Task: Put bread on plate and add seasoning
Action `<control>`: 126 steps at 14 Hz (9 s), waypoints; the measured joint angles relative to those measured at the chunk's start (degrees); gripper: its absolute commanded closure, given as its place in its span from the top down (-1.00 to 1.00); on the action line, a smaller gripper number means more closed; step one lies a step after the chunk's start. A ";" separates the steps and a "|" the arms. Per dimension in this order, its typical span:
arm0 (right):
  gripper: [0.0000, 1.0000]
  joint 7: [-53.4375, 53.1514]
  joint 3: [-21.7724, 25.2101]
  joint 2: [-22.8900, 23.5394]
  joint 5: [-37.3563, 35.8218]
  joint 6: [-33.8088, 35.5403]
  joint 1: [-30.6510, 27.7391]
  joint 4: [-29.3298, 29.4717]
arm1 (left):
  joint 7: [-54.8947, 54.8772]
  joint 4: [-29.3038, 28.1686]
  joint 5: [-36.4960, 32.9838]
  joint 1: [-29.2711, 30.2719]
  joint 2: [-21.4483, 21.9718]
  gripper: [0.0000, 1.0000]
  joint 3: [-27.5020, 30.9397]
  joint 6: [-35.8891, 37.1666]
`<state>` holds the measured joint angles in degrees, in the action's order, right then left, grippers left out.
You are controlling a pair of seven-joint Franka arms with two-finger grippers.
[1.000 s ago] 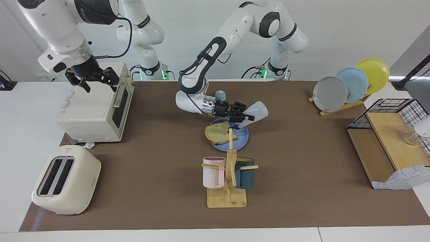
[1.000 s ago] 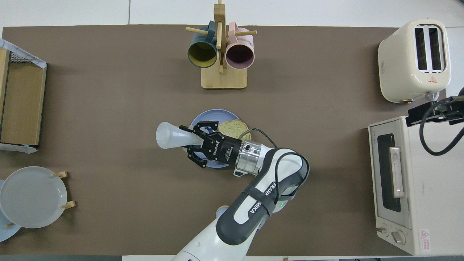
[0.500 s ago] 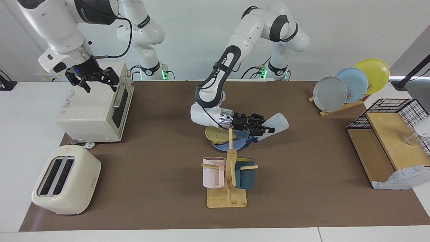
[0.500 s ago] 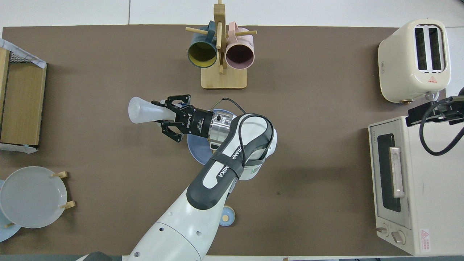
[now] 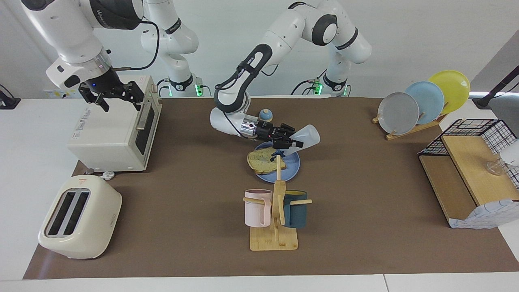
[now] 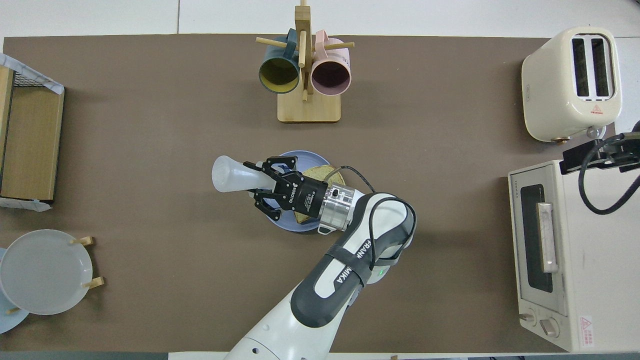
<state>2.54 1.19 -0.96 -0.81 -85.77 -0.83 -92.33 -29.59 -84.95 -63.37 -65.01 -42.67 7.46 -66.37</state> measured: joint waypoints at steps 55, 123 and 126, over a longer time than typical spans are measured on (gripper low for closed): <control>1.00 0.00 0.00 0.00 0.00 0.00 0.00 0.00 | 56.44 -38.33 46.82 42.02 33.13 -1.00 1.30 -112.46; 1.00 0.00 0.00 0.00 0.00 0.00 0.00 0.00 | 53.02 -38.95 44.68 23.15 50.68 1.00 11.75 -74.18; 1.00 0.00 0.00 0.00 0.00 0.00 0.00 0.00 | 52.62 -31.35 45.52 22.45 50.57 1.00 11.53 -62.13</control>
<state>2.54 1.19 -0.96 -0.81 -85.77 -0.82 -92.33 23.03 -116.30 -17.84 -42.56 7.90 19.00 -128.49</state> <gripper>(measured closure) 0.000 0.000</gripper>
